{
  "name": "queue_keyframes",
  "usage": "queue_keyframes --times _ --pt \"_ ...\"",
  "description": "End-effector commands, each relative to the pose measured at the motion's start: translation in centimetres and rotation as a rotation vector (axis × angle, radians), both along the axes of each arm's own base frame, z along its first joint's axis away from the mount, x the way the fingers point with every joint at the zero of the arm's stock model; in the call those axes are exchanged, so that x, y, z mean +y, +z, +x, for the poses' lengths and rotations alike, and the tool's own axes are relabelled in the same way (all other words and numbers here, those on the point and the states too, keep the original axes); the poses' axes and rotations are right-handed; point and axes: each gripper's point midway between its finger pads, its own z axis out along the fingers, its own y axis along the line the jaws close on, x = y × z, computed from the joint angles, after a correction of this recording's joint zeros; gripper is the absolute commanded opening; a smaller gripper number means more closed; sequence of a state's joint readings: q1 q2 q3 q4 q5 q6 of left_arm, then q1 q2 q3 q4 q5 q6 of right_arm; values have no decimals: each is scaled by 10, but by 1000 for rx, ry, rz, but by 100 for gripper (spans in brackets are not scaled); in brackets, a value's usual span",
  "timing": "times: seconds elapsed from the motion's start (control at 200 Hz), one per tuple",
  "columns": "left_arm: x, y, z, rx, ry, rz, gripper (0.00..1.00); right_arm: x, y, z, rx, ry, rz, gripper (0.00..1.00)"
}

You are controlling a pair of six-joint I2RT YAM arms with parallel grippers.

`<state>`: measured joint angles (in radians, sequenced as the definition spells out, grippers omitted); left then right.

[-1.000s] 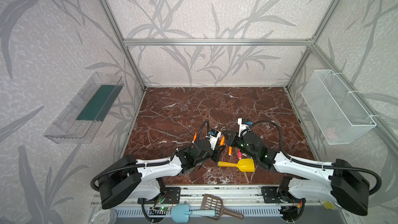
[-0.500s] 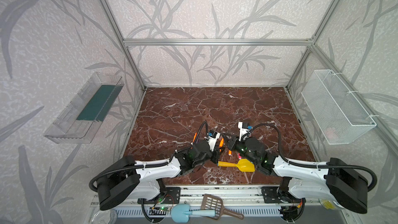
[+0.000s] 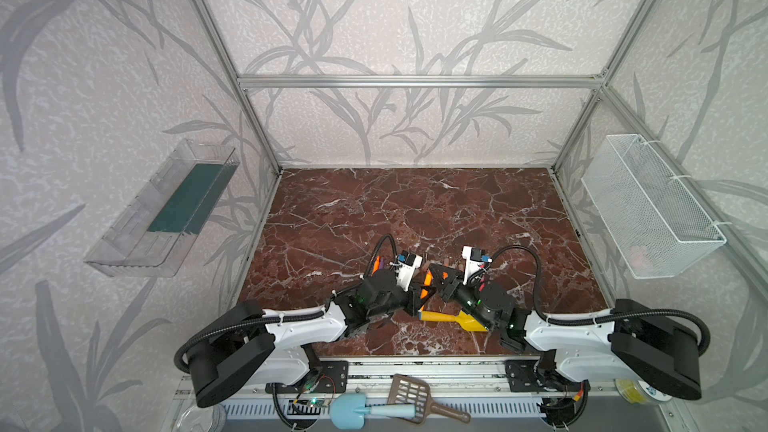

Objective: Insert the pens into the pen caps
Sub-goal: 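Lower the pink cap onto the orange marker tip held by the left gripper, then press the cap down onto the orange marker while the left gripper holds it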

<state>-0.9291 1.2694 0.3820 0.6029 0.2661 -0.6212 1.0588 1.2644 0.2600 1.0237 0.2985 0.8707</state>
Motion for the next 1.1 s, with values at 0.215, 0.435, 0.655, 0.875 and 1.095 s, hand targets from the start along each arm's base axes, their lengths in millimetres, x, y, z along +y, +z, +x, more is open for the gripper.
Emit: queue_keyframes --times 0.215,0.435,0.655,0.875,1.095 --pt "1 21 19 -65 58 -31 0 -10 22 -20 -52 32 -27 42" --pt "-1 21 15 -112 29 2 0 -53 47 -22 -106 -70 -50 68" --pt "-6 25 5 -180 2 33 0 -59 66 -18 -113 -100 -69 74" --pt "-13 30 -3 -220 -29 41 0 -37 60 -8 -47 -44 -88 74" --pt "-18 29 -6 -234 -43 60 0 -19 50 5 7 -6 -93 62"
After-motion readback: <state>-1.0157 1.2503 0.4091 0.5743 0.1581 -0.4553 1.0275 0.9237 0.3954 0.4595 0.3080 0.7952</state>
